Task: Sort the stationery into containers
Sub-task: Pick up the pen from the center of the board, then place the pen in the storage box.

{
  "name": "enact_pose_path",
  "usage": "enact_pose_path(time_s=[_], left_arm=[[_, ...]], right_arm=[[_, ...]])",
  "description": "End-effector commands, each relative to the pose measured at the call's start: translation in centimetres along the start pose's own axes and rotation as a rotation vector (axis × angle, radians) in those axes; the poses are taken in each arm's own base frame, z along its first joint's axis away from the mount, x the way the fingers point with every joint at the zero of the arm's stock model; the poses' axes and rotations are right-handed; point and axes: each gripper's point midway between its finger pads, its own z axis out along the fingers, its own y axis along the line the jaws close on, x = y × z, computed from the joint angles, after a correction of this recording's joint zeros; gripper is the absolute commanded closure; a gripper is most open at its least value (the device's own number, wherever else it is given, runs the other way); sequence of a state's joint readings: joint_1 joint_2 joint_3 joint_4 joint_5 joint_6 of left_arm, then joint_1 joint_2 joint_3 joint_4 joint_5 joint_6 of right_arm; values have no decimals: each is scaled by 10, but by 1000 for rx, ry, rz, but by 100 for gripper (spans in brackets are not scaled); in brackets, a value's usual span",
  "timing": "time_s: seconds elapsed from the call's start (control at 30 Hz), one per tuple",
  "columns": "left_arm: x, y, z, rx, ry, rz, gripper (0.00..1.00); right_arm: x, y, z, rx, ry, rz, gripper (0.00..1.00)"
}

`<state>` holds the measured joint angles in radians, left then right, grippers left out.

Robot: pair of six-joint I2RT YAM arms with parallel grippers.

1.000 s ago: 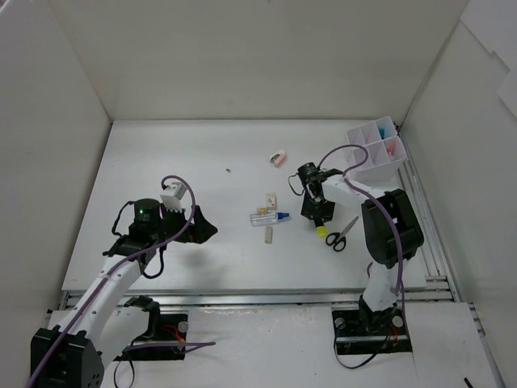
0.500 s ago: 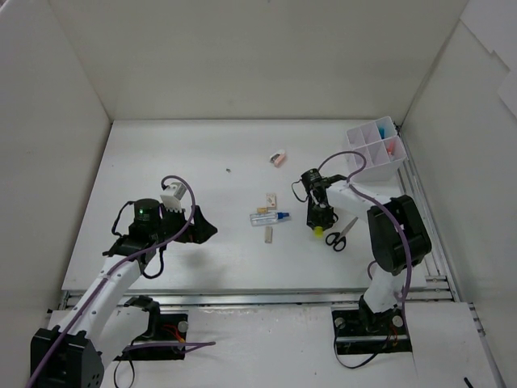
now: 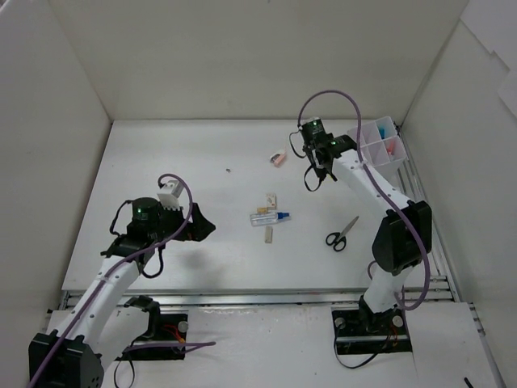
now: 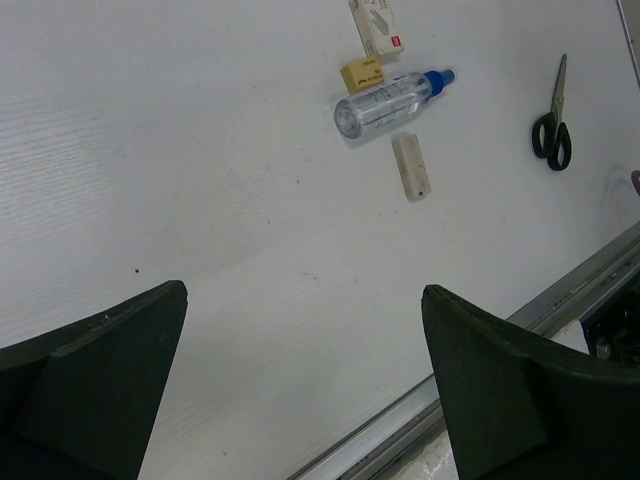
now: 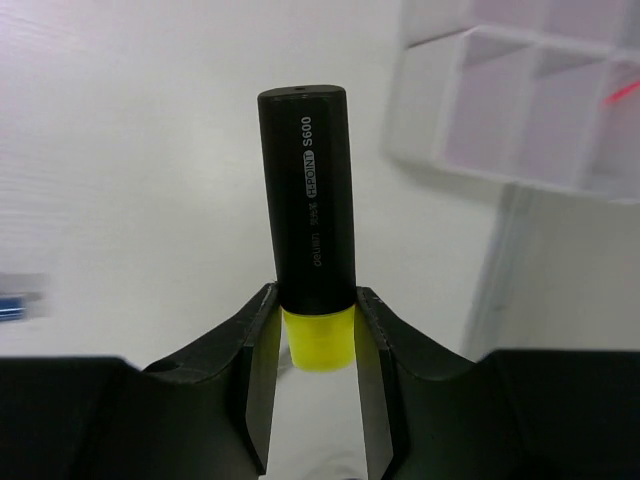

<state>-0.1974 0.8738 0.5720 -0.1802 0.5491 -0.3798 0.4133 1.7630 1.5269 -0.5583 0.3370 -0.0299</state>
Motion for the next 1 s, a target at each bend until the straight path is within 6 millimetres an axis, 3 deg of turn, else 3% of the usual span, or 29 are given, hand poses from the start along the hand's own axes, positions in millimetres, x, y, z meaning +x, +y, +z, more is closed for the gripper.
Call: enact_pose_path(time_s=[0.0, 0.03, 0.1, 0.17, 0.2, 0.27, 0.3, 0.4, 0.5, 0.67, 0.73, 0.97], left_arm=[[-26, -10, -4, 11, -80, 13, 0], [-27, -9, -4, 4, -84, 12, 1], [-28, -1, -4, -44, -90, -4, 1], [-30, 6, -3, -86, -89, -21, 1], [-30, 7, -2, -91, -86, -23, 0], [-34, 10, 1, -103, -84, -18, 0], [-35, 11, 3, -108, -84, -17, 1], [-37, 18, 13, -126, -68, -32, 1], [-28, 24, 29, -116, -15, -66, 0], [-27, 27, 39, -115, 5, -81, 1], [-27, 27, 42, -108, 13, -79, 1], [-18, 29, 46, -105, 33, -75, 1]], right_arm=[[-43, -91, -50, 308, -39, -347, 100], [-47, -114, -53, 374, -7, -371, 100], [-64, -139, -59, 418, 31, -497, 100], [-65, -159, -56, 419, 87, -615, 100], [-69, -164, -52, 409, 130, -766, 100], [-66, -185, -42, 414, 205, -860, 100], [-73, -192, -34, 428, 246, -919, 100], [-81, -230, -13, 505, 379, -939, 100], [-89, -256, 6, 562, 463, -954, 100], [-97, -269, 37, 552, 445, -1002, 100], [-104, -288, 41, 650, 440, -946, 100], [-114, -308, 80, 789, 453, -944, 100]])
